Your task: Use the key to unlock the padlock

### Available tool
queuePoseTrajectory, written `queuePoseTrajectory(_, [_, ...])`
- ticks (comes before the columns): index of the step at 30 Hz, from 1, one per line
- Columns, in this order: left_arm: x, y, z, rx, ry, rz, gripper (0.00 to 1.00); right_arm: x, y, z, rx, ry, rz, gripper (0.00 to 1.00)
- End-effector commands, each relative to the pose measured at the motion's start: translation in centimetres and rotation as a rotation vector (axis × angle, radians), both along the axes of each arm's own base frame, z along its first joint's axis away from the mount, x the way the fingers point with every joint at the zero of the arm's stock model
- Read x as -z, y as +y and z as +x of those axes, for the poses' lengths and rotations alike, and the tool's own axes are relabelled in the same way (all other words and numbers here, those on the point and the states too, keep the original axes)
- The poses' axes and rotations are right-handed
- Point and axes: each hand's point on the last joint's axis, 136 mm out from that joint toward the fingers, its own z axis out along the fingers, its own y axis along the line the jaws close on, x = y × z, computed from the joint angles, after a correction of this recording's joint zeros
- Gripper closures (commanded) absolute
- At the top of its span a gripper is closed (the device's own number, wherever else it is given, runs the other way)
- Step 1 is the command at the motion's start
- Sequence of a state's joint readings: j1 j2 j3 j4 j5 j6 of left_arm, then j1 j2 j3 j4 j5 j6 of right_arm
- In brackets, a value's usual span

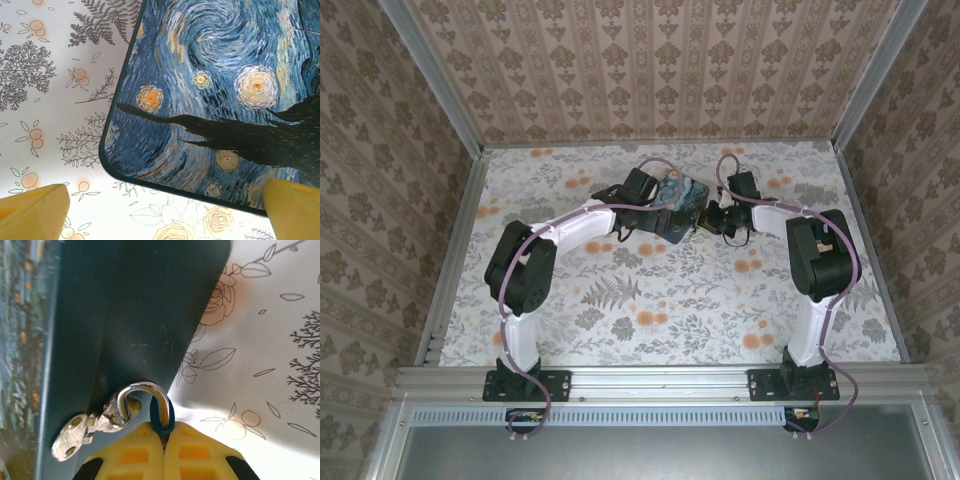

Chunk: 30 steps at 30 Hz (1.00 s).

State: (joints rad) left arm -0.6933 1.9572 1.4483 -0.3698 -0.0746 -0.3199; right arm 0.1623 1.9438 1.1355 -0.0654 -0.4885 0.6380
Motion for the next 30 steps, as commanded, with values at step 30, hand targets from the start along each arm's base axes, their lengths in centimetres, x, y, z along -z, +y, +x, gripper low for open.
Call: queuePoseTrajectory(30, [8.4,4.2,-4.4,0.043,0.253,0.25,0.0,-1.6,-4.8,4.2,0.08,0.0,-0.021,1.0])
